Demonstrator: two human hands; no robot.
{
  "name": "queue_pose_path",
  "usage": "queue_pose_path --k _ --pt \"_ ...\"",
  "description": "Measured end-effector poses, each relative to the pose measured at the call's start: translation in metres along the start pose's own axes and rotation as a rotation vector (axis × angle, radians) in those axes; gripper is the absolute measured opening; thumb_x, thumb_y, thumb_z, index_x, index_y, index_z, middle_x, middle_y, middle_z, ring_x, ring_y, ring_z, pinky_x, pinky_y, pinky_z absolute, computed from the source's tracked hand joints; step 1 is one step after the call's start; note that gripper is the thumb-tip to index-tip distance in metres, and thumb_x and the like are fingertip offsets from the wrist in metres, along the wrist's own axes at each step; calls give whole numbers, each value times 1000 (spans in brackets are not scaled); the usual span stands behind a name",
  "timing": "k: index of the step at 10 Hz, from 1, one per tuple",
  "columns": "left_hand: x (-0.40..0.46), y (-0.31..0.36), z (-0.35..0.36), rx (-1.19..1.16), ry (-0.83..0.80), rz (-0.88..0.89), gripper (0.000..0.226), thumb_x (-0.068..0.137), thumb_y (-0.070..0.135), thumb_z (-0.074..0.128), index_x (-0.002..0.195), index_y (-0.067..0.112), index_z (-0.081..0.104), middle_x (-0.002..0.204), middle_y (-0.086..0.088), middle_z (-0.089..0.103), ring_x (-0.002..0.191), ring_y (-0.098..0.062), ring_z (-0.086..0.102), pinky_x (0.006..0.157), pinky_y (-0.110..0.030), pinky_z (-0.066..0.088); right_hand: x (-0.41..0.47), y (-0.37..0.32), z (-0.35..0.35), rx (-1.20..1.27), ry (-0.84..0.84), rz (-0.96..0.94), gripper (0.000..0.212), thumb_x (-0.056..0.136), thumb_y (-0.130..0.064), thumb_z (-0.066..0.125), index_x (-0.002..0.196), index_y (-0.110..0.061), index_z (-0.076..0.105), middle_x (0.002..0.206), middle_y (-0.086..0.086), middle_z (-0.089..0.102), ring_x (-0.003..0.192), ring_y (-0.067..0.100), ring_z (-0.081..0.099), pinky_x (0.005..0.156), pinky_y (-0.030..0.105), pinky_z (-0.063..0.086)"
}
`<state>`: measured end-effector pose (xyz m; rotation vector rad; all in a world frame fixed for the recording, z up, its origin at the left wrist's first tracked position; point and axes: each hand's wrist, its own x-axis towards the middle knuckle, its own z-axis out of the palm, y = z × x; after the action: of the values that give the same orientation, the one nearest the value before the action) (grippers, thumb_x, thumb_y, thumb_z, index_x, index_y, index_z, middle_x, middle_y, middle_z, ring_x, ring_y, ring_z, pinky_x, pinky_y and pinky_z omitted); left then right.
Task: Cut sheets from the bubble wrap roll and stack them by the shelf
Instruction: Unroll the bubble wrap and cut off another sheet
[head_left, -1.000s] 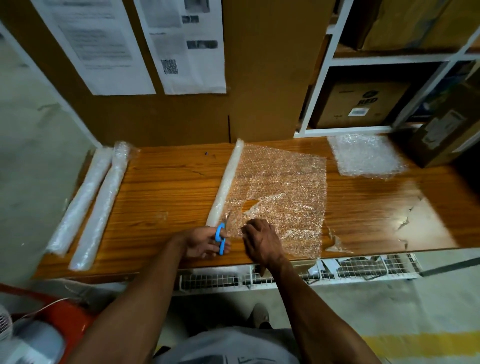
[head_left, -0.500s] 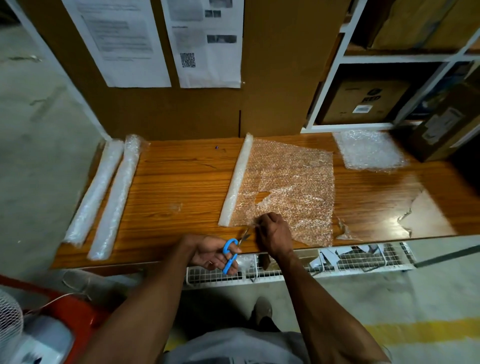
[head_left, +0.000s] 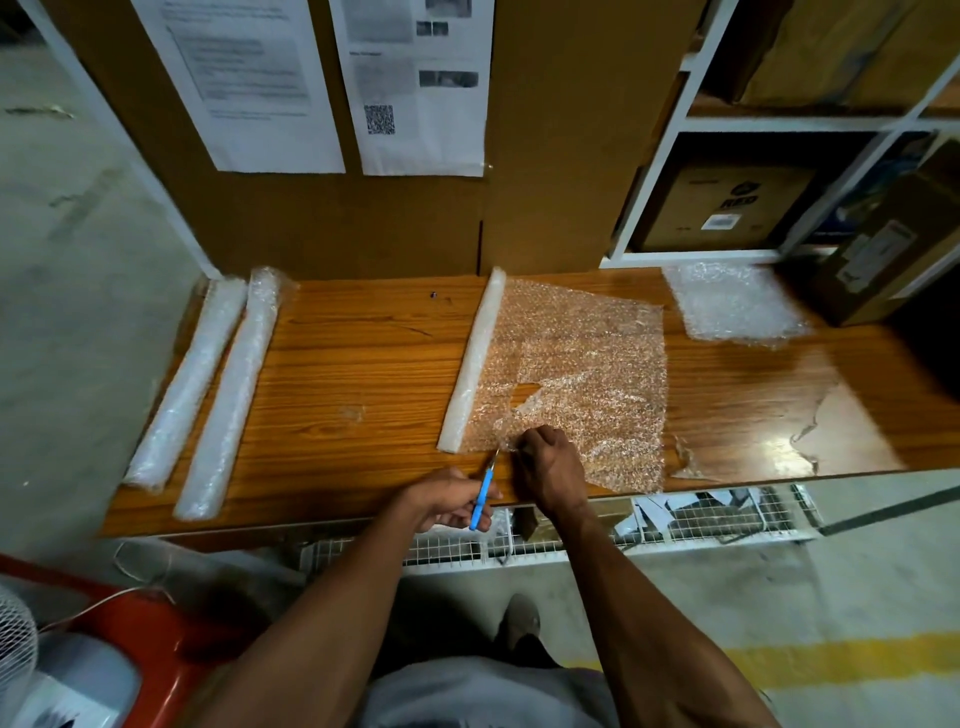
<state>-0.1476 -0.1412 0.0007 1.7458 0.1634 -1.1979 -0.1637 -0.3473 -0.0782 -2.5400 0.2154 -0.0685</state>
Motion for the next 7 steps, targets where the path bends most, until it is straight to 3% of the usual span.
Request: queue_pose_path --k 1,2,4,7 --pt "4 -1 3 2 33 19 25 95 26 69 109 6 74 93 -14 79 77 -18 75 56 -20 49 -3 -9 -10 -53 26 -55 18 95 -14 68 112 -17 72 113 5 64 100 20 57 76 18 38" --pt "7 -1 5 14 44 36 25 96 23 69 109 1 72 89 -14 78 73 -16 73 53 -19 48 -8 -21 -22 -116 35 -112 23 84 -10 78 106 -12 70 103 10 67 88 32 62 66 29 42" --pt "9 -1 7 18 69 92 27 96 16 71 110 -8 69 88 -15 76 69 -12 71 50 -15 44 -6 -18 -21 -108 49 -140 18 92 -17 70 110 -12 69 108 11 66 90 30 60 69 28 38" --pt "6 13 7 -1 -26 3 23 97 19 70 110 1 73 95 -13 77 80 -14 73 62 -19 53 -3 -11 -25 -71 54 -181 14 89 -13 73 100 -12 65 96 10 64 85 31 57 65 30 38"
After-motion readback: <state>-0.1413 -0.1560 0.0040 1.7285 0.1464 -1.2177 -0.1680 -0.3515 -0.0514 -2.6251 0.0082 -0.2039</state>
